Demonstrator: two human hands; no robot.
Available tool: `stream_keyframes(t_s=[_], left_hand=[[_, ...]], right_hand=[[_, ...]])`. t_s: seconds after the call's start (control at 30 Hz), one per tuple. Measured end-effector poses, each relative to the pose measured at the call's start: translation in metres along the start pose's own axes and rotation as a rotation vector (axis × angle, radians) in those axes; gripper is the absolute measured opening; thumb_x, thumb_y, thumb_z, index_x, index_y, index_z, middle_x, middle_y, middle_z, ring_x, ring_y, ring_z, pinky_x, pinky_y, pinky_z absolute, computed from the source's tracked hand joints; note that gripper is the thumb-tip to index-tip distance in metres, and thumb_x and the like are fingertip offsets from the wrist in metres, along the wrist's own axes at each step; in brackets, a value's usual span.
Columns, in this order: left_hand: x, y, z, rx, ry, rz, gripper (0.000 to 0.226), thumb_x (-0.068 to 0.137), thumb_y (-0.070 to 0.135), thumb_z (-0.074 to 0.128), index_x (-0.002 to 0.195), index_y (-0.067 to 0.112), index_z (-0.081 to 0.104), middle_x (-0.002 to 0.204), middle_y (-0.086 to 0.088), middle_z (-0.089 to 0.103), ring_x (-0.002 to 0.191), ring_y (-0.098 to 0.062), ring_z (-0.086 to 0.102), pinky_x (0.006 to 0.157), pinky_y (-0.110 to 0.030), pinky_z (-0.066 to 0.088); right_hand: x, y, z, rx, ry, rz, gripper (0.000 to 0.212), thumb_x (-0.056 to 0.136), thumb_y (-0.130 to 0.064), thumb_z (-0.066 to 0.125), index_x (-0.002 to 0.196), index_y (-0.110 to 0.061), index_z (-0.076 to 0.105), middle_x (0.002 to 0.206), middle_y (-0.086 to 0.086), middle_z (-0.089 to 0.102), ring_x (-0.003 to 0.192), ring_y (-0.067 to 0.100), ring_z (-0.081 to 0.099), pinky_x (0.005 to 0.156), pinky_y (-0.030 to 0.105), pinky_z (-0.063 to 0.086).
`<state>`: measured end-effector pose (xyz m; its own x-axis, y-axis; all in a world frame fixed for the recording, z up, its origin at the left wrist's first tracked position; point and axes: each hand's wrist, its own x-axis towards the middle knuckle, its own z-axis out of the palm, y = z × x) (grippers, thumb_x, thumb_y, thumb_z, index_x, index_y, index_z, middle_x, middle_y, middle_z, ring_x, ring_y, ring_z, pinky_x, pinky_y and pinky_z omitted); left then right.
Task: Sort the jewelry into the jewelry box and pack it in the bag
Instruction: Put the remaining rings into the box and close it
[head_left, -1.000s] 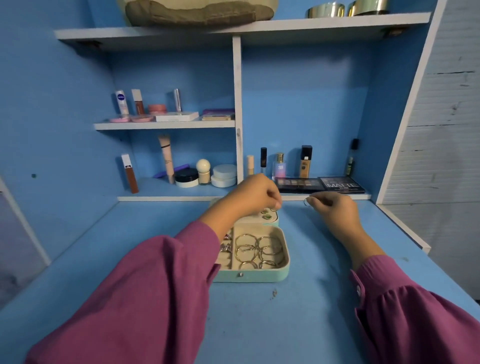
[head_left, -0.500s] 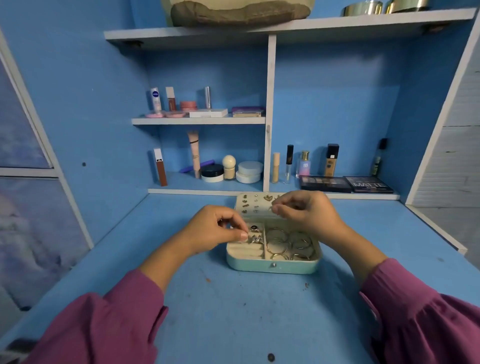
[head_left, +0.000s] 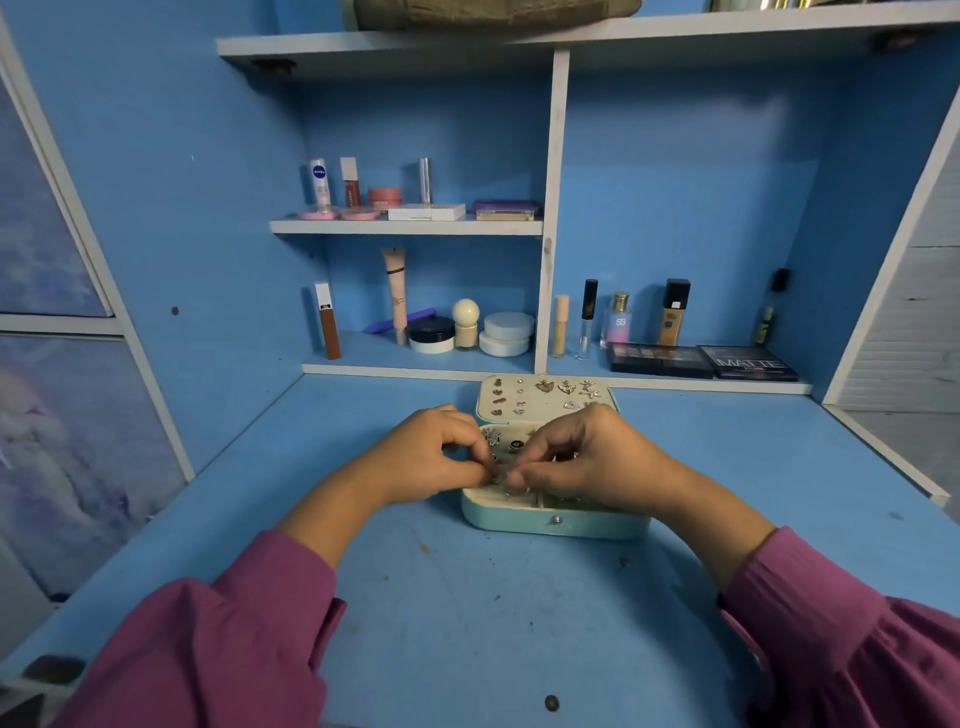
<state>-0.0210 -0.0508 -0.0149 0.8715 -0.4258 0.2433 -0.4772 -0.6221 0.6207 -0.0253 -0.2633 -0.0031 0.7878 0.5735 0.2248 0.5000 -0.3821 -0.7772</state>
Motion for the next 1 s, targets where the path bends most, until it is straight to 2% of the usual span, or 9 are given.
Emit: stream_keyframes(t_s=[0.1, 0.3, 0.37, 0.47, 0.6, 0.67, 0.8, 0.87, 1.0], left_hand=[[0.0005, -0.0019, -0.0004, -0.017, -0.003, 0.004, 0.022, 0.074, 0.010, 0.075, 0.067, 0.031, 0.070, 0.076, 0.011, 0.062, 0.087, -0.012, 0.053, 0.080, -0.029, 0.044], [0.0013, -0.0034, 0.0015, -0.022, 0.005, -0.010, 0.005, 0.066, 0.025, 0.071, 0.070, 0.024, 0.072, 0.075, 0.012, 0.062, 0.084, -0.009, 0.052, 0.075, -0.022, 0.042], [0.0017, -0.0034, 0.0007, -0.021, -0.005, -0.018, 0.003, 0.069, 0.019, 0.075, 0.071, 0.020, 0.073, 0.076, 0.010, 0.062, 0.083, -0.008, 0.051, 0.075, -0.020, 0.040], [0.0015, -0.0026, -0.0002, -0.032, -0.017, -0.026, 0.021, 0.074, 0.006, 0.076, 0.069, 0.025, 0.071, 0.078, 0.006, 0.063, 0.083, -0.007, 0.050, 0.074, -0.018, 0.038], [0.0009, -0.0013, -0.0008, -0.044, -0.021, -0.023, 0.025, 0.074, 0.006, 0.076, 0.068, 0.030, 0.070, 0.081, 0.001, 0.065, 0.087, -0.013, 0.052, 0.076, -0.022, 0.041], [0.0010, -0.0012, -0.0006, -0.044, -0.021, -0.017, 0.025, 0.075, 0.007, 0.076, 0.068, 0.030, 0.070, 0.081, 0.000, 0.065, 0.087, -0.015, 0.053, 0.076, -0.022, 0.041], [0.0019, -0.0025, -0.0002, -0.048, -0.018, -0.013, 0.024, 0.074, 0.006, 0.077, 0.068, 0.029, 0.070, 0.081, -0.004, 0.065, 0.085, -0.017, 0.052, 0.074, -0.022, 0.040], [0.0018, -0.0032, -0.0002, -0.060, -0.018, -0.006, 0.025, 0.073, 0.009, 0.077, 0.066, 0.032, 0.069, 0.078, 0.001, 0.064, 0.083, -0.012, 0.052, 0.074, -0.021, 0.040], [0.0007, -0.0026, 0.0007, -0.077, -0.011, 0.001, 0.016, 0.066, 0.024, 0.073, 0.061, 0.038, 0.068, 0.073, 0.015, 0.063, 0.081, -0.004, 0.052, 0.073, -0.017, 0.039]], right_hand=[[0.0010, -0.0001, 0.0022, -0.069, -0.027, -0.014, 0.004, 0.075, -0.025, 0.079, 0.078, -0.028, 0.077, 0.077, -0.007, 0.074, 0.072, 0.008, 0.064, 0.073, 0.032, 0.053], [0.0014, -0.0005, 0.0034, -0.175, -0.027, -0.045, 0.007, 0.075, -0.027, 0.080, 0.081, -0.029, 0.077, 0.081, -0.015, 0.073, 0.079, 0.005, 0.064, 0.079, 0.036, 0.053], [0.0023, -0.0013, 0.0044, -0.212, -0.038, -0.064, 0.008, 0.075, -0.024, 0.080, 0.083, -0.026, 0.078, 0.080, -0.013, 0.072, 0.078, 0.005, 0.064, 0.078, 0.035, 0.053], [0.0034, -0.0031, 0.0055, -0.276, -0.064, -0.110, 0.009, 0.077, -0.022, 0.078, 0.085, -0.022, 0.078, 0.082, -0.010, 0.072, 0.077, 0.005, 0.063, 0.076, 0.031, 0.051], [0.0052, -0.0036, 0.0050, -0.326, -0.099, -0.134, 0.010, 0.079, -0.022, 0.076, 0.088, -0.021, 0.078, 0.087, -0.007, 0.072, 0.082, 0.006, 0.063, 0.080, 0.031, 0.051], [0.0063, -0.0051, 0.0048, -0.367, -0.121, -0.153, 0.010, 0.080, -0.022, 0.074, 0.090, -0.020, 0.078, 0.088, -0.009, 0.070, 0.082, 0.003, 0.060, 0.082, 0.027, 0.049], [0.0076, -0.0095, 0.0055, -0.442, -0.156, -0.178, 0.011, 0.083, -0.018, 0.071, 0.092, -0.016, 0.077, 0.082, -0.013, 0.056, 0.078, -0.008, 0.050, 0.074, 0.004, 0.035], [0.0078, -0.0098, 0.0073, -0.454, -0.161, -0.156, 0.012, 0.085, -0.019, 0.069, 0.094, -0.015, 0.077, 0.080, -0.019, 0.051, 0.077, -0.010, 0.049, 0.071, 0.002, 0.032], [0.0087, -0.0073, 0.0087, -0.469, -0.172, -0.128, 0.014, 0.087, -0.020, 0.067, 0.095, -0.014, 0.075, 0.081, -0.018, 0.051, 0.077, -0.009, 0.048, 0.070, 0.001, 0.032]])
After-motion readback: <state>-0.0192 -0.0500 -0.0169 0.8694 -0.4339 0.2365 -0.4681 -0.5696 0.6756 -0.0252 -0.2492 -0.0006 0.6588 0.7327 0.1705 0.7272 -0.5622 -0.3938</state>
